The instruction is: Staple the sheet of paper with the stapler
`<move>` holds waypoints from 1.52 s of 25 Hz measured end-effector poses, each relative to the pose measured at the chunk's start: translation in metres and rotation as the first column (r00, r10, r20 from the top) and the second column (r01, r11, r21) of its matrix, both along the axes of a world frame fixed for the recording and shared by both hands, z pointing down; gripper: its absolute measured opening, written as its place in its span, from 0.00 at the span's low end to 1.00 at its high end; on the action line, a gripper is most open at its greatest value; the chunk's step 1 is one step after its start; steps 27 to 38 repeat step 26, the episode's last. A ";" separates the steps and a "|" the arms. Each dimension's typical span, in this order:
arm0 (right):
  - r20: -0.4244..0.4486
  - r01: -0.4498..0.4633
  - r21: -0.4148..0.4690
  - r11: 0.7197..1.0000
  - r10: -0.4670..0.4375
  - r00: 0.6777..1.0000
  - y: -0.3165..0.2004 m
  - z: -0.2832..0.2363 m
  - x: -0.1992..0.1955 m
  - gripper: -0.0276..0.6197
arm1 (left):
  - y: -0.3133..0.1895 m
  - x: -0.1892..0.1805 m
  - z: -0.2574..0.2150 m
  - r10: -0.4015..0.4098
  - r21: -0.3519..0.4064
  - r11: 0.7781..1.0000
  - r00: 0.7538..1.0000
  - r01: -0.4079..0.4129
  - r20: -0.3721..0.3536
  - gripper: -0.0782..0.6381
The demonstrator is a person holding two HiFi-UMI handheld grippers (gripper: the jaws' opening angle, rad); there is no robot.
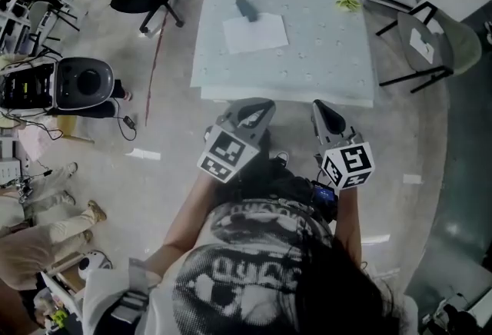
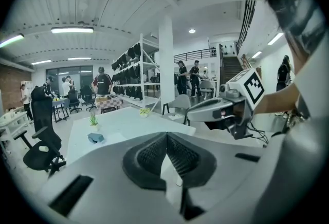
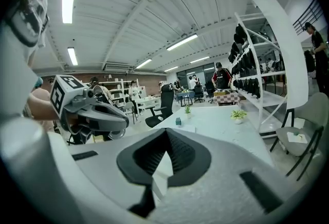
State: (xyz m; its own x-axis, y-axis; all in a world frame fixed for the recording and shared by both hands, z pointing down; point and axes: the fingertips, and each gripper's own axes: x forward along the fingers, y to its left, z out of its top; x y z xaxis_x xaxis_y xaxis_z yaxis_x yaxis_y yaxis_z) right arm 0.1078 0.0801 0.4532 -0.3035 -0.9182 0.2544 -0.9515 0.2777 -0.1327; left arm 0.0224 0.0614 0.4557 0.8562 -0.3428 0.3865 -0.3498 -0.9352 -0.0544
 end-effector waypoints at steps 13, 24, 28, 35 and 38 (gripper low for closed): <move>-0.010 0.003 -0.016 1.000 -0.003 1.000 0.011 0.003 0.004 0.04 | 0.010 0.007 0.004 0.017 -0.006 1.000 1.000 -0.017 -0.008 0.10; -0.016 0.021 -0.017 1.000 -0.022 1.000 0.007 0.004 -0.003 0.04 | 0.009 0.004 0.001 0.012 0.000 1.000 1.000 -0.012 -0.019 0.10; -0.017 0.022 -0.015 1.000 -0.023 1.000 0.005 0.003 -0.003 0.04 | 0.007 0.005 0.000 0.013 0.004 1.000 1.000 -0.013 -0.020 0.10; -0.017 0.022 -0.015 1.000 -0.023 1.000 0.005 0.003 -0.003 0.04 | 0.007 0.005 0.000 0.013 0.004 1.000 1.000 -0.013 -0.020 0.10; -0.017 0.022 -0.015 1.000 -0.023 1.000 0.005 0.003 -0.003 0.04 | 0.007 0.005 0.000 0.013 0.004 1.000 1.000 -0.013 -0.020 0.10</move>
